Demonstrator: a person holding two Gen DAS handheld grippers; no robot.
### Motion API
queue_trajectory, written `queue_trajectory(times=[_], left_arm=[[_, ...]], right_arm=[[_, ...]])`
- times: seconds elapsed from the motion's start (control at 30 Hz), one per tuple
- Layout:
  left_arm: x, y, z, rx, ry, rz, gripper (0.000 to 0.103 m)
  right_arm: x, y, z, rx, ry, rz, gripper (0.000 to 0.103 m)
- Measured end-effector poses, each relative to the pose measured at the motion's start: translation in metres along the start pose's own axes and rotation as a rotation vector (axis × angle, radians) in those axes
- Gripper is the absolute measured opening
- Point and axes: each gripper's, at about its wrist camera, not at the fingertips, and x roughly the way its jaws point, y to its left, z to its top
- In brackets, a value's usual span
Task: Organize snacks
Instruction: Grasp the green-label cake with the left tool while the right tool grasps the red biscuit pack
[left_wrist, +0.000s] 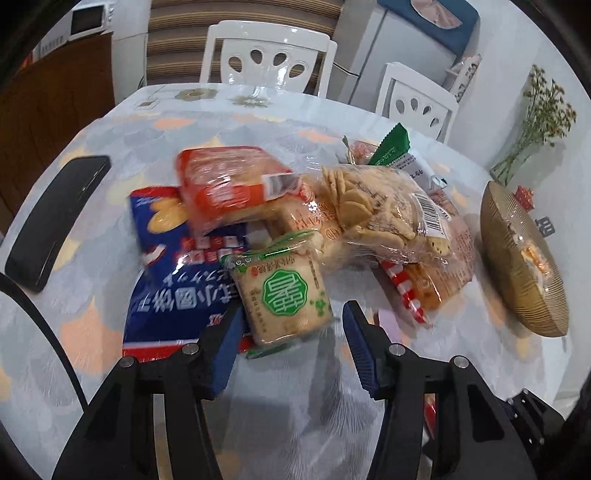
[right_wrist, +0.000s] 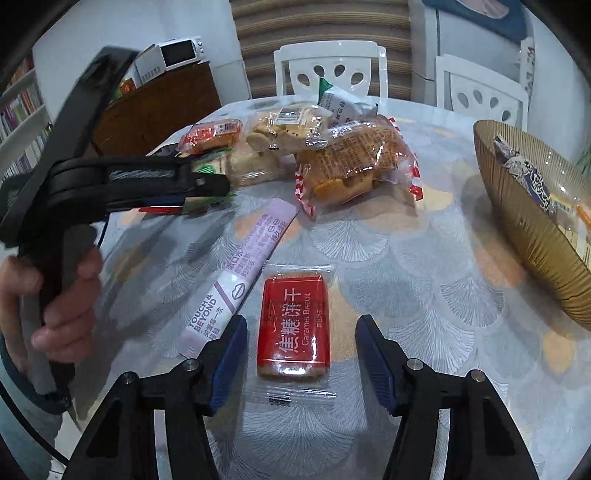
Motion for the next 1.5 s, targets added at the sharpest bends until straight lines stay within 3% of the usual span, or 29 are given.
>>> queue_trajectory(times=[0.23, 0.33, 0.4, 0.47, 0.7, 0.9, 0.93, 1.03, 1.17, 1.4, 1.43, 1.47, 1.5], left_arm=[[0.01, -0.009, 0.007, 0.047, -0.026, 0.063, 0.053], [0.007, -0.007, 0.007, 0.043, -0.035, 0.066, 0.05], [0.001, -0.004, 0.003, 0.039, -0.038, 0.056, 0.043], [-0.011, -0.002, -0.006, 0.042, -0.039, 0.016, 0.043], [-0.048, -0.007, -0.051, 0.144, -0.004, -0.033, 0.043], [-0.045, -0.012, -0.071, 0.206, 0.022, -0.02, 0.047], [-0.045, -0.013, -0.073, 0.206, 0.017, -0.023, 0.049], [-0.043, -0.011, -0.076, 0.201, -0.003, -0.024, 0.049], [-0.044, -0.004, -0.075, 0.164, -0.009, -0.056, 0.066], [-0.04, -0.008, -0.076, 0.176, -0.002, -0.016, 0.066], [-0.04, -0.011, -0.077, 0.187, -0.001, 0.001, 0.058], [-0.04, -0.015, -0.079, 0.209, -0.006, 0.02, 0.047], [-0.042, -0.019, -0.08, 0.228, -0.015, 0.029, 0.045]], right_arm=[[0.001, 0.009, -0.004, -0.032, -0.003, -0.037, 0.059], [-0.002, 0.01, -0.007, -0.033, -0.011, -0.036, 0.048], [-0.005, 0.009, -0.009, -0.026, -0.02, -0.019, 0.034], [-0.007, 0.006, -0.01, -0.013, -0.025, -0.007, 0.034], [-0.023, 0.001, -0.016, -0.003, -0.051, -0.046, 0.034], [-0.027, -0.018, -0.012, 0.036, -0.045, -0.106, 0.034], [-0.025, -0.021, -0.012, 0.037, -0.036, -0.105, 0.035], [-0.022, -0.028, -0.016, 0.063, -0.018, -0.088, 0.054], [-0.024, -0.03, -0.019, 0.085, -0.017, -0.061, 0.057], [-0.015, -0.018, -0.018, 0.048, -0.011, -0.139, 0.057], [-0.014, -0.014, -0.019, 0.033, -0.014, -0.16, 0.057], [-0.015, -0.011, -0.019, 0.018, -0.018, -0.165, 0.05], [-0.016, -0.004, -0.02, -0.015, -0.021, -0.174, 0.034]])
